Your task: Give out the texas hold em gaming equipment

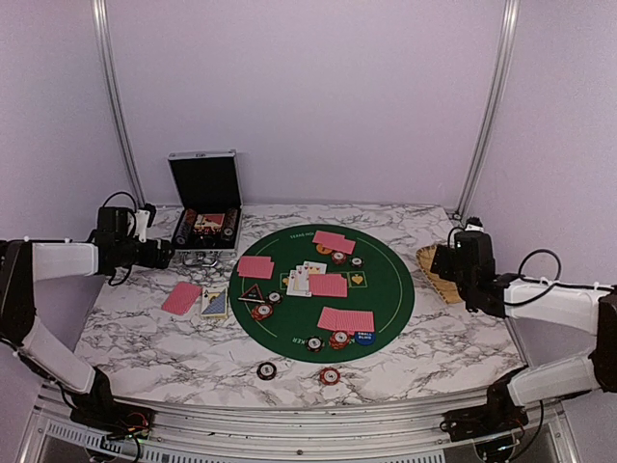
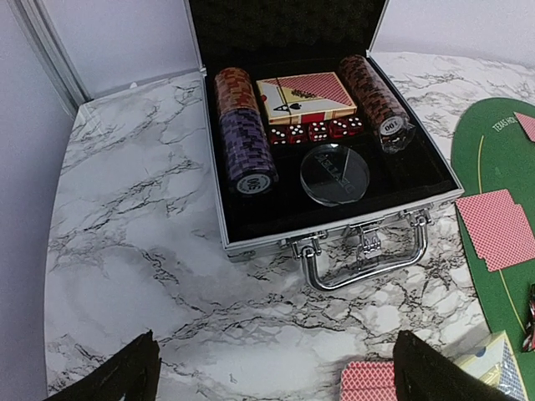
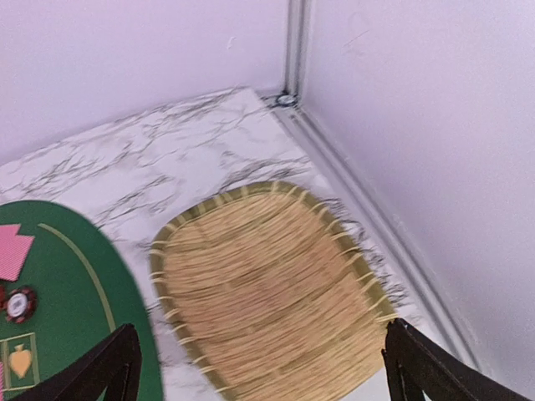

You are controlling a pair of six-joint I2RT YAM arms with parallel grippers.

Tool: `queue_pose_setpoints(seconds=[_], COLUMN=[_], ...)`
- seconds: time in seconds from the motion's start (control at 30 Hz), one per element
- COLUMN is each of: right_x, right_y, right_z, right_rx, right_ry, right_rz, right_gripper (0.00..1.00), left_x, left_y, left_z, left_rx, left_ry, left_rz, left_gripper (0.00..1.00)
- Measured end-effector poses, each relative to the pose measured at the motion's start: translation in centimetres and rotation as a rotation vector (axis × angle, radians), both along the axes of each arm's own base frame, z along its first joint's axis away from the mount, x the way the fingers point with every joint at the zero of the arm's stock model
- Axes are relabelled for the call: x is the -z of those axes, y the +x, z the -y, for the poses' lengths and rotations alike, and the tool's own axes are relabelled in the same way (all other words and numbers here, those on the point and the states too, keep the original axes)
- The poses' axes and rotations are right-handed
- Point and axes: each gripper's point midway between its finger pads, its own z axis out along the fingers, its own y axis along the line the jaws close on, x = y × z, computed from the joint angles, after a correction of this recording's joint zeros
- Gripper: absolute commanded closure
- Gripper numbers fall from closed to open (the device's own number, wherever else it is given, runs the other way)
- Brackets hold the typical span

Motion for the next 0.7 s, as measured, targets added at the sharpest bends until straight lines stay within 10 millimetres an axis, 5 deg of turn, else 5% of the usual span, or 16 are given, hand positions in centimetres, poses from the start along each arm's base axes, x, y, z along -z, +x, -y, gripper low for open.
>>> queue_pose_setpoints(seconds=[0.2, 0.33, 0.7], right_x=[2.1, 2.5, 0.9], right_y=[-2.6, -3.6, -2.3], right_z=[5.5, 7.4, 6.3], right_rx=[0.168, 0.217, 0.096], right_ry=[-0.163, -0.2, -0.29], right_rz=[0.095, 0.185, 0.356], right_gripper=[0.01, 0.01, 0.01], left_x=[2.6, 3.2, 1.4], left_y=[-0.3, -1.1, -2.7], left_z=[-0.6, -1.0, -2.0], left_rx=[-0.044, -0.071, -0.125], left_ry=[-0.03, -0.034, -0.047], left_rz=[0.072, 0.138, 0.371], left_gripper=[0.01, 0.01, 0.01])
